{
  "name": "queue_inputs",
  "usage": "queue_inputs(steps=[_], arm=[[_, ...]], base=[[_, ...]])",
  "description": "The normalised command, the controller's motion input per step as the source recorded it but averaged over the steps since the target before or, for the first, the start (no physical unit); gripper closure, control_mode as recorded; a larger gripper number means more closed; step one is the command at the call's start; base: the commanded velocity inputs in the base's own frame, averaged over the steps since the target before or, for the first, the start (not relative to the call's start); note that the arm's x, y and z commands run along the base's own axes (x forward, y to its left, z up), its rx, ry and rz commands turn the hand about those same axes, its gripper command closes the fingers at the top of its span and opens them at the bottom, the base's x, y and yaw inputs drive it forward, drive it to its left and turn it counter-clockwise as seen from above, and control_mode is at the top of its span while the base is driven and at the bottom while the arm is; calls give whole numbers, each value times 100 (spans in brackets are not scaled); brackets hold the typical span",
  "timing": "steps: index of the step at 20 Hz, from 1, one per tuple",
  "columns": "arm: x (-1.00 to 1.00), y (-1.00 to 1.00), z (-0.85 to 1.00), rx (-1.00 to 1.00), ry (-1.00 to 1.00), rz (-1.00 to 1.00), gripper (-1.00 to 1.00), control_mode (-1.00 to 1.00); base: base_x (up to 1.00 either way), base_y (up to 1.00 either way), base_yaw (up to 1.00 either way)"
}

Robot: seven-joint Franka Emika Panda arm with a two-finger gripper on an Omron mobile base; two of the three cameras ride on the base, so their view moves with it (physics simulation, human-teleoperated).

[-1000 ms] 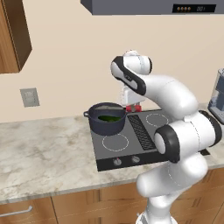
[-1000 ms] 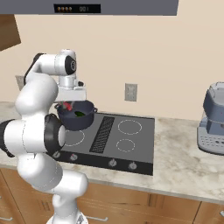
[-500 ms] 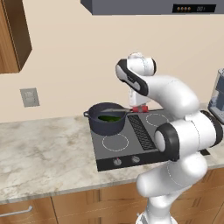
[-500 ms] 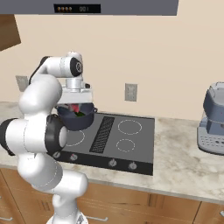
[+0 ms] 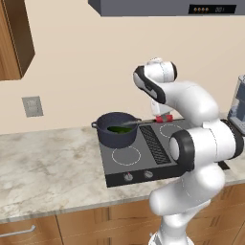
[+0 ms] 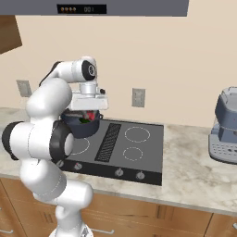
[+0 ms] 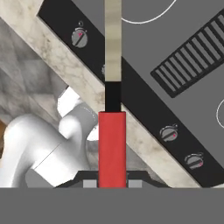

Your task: Put the lime and cucumber in the pot. Retrieve the spatula and lightly stir the vegetables in the pot.

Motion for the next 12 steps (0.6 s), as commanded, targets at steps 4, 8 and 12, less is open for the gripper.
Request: queue_inputs(steps=[4,8,12], arm=[[11,7,0,-15,3,-7,100,-100],[26,26,0,-15,3,-3,100,-100],[37,31,0,-19,6,0,100,-100]], base=[[0,0,0],[0,0,0],[0,0,0]])
